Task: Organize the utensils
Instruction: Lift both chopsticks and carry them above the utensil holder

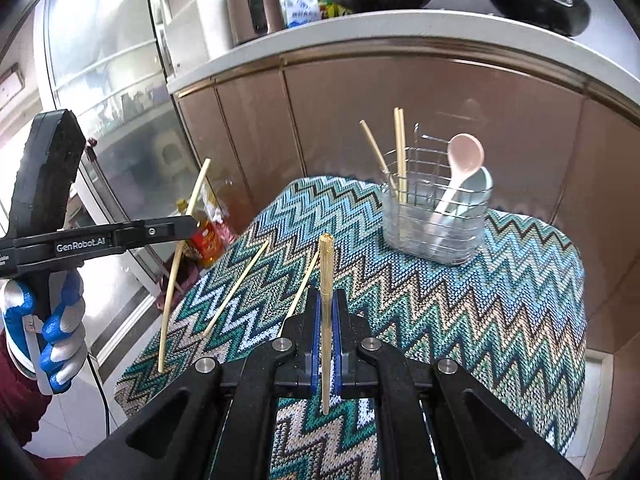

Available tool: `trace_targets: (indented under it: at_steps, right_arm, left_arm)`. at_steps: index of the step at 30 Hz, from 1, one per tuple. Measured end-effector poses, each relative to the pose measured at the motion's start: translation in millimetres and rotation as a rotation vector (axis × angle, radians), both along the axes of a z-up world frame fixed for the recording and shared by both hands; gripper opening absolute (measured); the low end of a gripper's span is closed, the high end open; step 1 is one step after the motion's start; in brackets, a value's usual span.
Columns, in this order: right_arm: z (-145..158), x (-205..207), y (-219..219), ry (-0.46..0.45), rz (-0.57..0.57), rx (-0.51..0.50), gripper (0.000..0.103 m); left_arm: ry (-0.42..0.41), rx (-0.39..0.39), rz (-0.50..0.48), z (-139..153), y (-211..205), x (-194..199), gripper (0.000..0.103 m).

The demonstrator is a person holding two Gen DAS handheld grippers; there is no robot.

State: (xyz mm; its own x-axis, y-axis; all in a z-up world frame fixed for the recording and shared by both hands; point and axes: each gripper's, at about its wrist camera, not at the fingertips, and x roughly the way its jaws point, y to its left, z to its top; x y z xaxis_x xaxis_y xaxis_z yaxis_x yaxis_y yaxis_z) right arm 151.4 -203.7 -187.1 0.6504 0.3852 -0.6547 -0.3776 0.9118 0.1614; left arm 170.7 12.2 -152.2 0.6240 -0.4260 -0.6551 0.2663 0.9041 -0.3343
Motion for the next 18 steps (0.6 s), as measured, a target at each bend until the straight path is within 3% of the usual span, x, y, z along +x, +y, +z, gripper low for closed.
trace_targets:
  at_steps: [9, 18]
  right_arm:
    - [25.1, -28.0, -19.6, -0.079, -0.033, 0.049, 0.005]
    - [58.4, -19.1, -36.7, -0.184, -0.060, 0.114, 0.005]
  left_arm:
    - [-0.153, -0.002, 0.027, 32.3, -9.7, -24.0, 0.004]
    - [-0.288, -0.048, 0.066, 64.9, -30.2, -8.5, 0.004]
